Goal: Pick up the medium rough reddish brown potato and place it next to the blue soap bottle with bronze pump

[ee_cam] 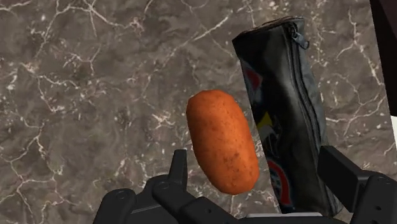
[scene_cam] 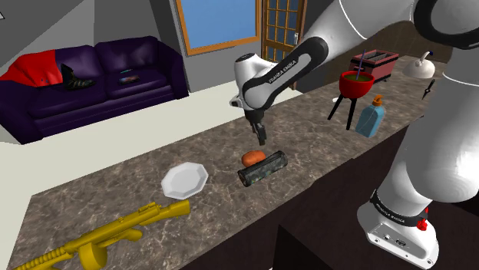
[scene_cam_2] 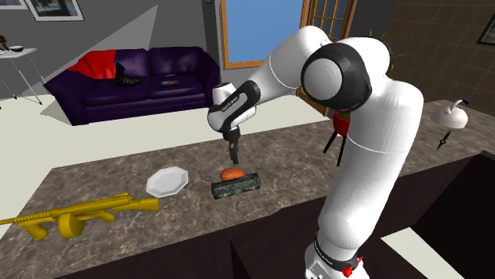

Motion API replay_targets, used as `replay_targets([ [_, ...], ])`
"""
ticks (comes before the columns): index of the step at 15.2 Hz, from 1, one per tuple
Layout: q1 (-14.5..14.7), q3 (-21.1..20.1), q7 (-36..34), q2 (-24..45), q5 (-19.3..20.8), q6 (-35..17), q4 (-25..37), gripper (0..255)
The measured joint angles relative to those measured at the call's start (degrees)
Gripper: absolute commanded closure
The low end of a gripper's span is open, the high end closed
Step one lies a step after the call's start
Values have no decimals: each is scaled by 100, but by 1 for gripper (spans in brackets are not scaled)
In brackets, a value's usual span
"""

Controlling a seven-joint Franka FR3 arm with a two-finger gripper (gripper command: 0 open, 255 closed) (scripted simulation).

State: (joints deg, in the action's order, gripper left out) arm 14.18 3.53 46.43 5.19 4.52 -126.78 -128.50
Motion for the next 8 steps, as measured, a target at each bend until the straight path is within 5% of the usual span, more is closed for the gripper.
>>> replay_targets([
  [8,172,-313,1036,1225,136,-730,509,0],
])
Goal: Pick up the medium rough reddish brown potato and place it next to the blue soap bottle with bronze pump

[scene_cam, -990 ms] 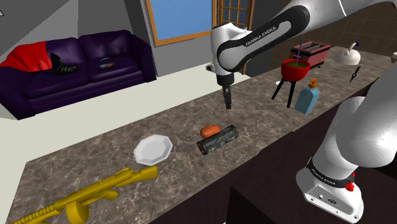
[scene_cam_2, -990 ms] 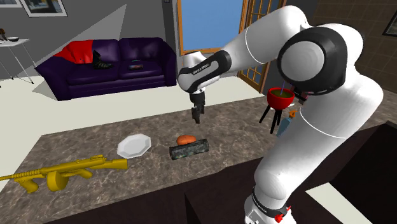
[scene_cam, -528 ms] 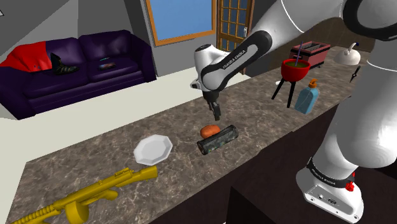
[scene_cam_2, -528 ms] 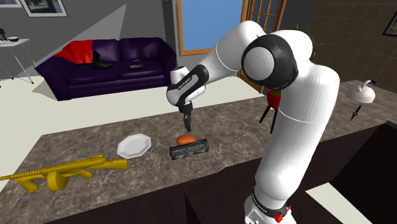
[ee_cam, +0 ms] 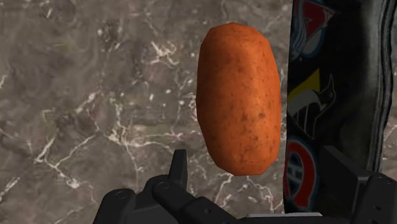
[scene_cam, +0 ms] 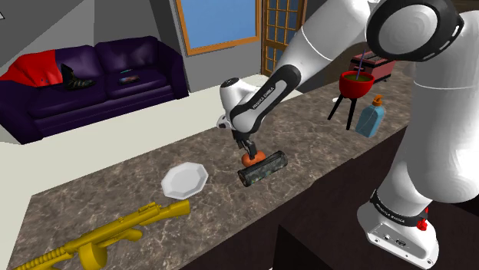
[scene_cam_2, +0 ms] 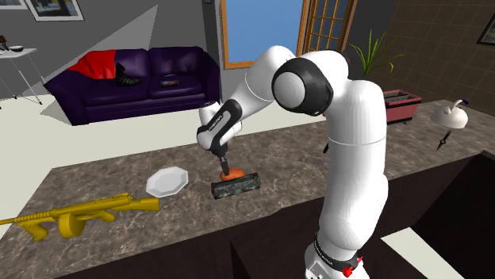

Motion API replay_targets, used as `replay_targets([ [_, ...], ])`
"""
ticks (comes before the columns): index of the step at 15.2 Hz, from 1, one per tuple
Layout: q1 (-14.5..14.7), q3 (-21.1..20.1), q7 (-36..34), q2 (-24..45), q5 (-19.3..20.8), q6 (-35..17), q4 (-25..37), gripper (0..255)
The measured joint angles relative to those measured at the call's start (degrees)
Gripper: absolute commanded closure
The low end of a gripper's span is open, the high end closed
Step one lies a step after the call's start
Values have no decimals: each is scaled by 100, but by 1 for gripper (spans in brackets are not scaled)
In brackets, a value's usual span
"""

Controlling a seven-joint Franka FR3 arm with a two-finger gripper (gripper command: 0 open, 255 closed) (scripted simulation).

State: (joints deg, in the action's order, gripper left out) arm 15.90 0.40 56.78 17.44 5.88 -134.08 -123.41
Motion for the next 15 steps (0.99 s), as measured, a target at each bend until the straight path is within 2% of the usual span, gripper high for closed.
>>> replay_targets([
  [6,-18,16,30,326,42,-392,-42,0],
  [12,-21,29,24,357,50,-467,-33,0],
  [13,-20,26,25,345,48,-468,-48,255],
  [15,-10,11,28,337,44,-474,-61,255],
])
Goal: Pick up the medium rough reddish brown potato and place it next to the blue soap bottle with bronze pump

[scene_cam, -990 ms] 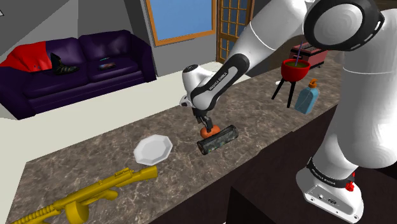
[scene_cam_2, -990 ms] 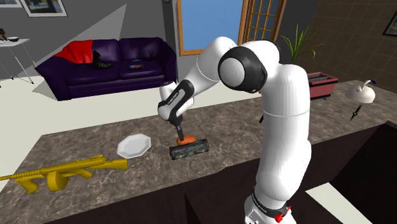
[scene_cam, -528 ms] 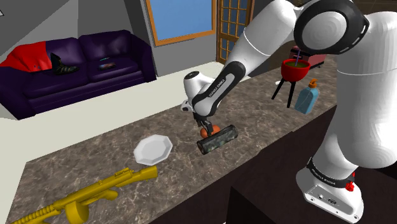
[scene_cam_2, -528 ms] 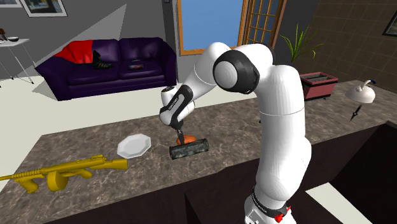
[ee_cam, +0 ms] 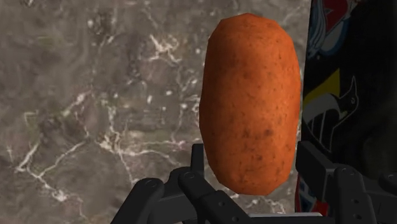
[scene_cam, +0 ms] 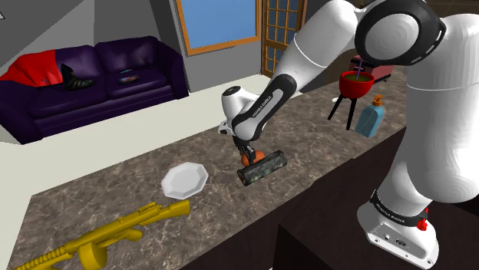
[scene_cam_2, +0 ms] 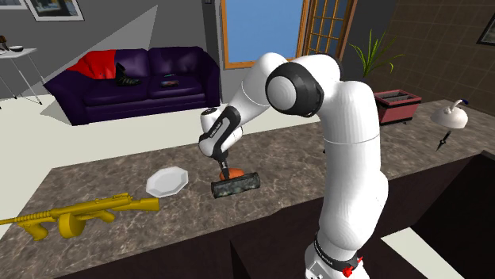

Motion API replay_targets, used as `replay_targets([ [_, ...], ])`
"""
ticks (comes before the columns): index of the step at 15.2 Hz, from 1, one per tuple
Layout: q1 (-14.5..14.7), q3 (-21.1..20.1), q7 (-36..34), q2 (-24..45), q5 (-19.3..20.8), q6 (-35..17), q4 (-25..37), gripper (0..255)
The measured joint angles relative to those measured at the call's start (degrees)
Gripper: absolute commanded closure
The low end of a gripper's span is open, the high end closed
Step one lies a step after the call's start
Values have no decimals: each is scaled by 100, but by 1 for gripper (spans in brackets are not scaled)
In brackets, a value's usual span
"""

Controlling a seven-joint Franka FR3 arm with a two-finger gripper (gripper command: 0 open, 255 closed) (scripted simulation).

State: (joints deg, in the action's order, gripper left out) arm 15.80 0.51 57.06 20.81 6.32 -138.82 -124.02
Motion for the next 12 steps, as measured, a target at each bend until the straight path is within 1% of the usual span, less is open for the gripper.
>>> replay_targets([
  [7,4,2,-11,23,6,-54,-4,255],
  [12,-4,-2,14,-149,-14,200,-10,255],
])
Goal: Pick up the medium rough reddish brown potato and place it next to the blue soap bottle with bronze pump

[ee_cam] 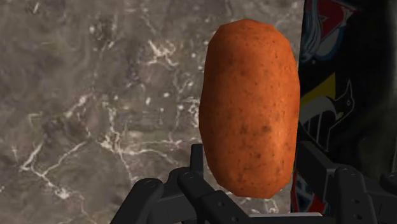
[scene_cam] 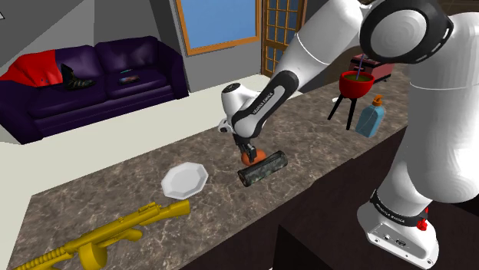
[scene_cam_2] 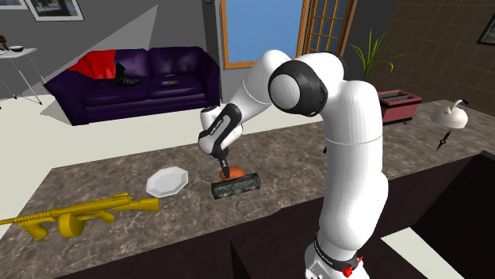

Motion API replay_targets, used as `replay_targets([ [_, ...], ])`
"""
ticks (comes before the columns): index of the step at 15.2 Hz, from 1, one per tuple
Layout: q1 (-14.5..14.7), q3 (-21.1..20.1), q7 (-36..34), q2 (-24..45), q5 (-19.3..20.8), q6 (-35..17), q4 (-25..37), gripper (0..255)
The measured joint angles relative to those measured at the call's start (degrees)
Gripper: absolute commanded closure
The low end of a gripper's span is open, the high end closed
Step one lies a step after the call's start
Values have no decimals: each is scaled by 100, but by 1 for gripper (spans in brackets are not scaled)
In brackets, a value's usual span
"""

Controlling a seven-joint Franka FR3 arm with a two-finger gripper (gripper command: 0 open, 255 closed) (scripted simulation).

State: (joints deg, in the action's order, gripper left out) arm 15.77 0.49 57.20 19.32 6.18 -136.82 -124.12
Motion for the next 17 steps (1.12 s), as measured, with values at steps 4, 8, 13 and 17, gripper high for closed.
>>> replay_targets([
  [4,-4,-8,32,-239,-23,263,18,255],
  [8,-4,-16,57,-458,-44,526,63,255],
  [13,-13,-18,107,-744,-70,870,122,255],
  [17,-6,-27,123,-927,-87,1143,212,255],
])
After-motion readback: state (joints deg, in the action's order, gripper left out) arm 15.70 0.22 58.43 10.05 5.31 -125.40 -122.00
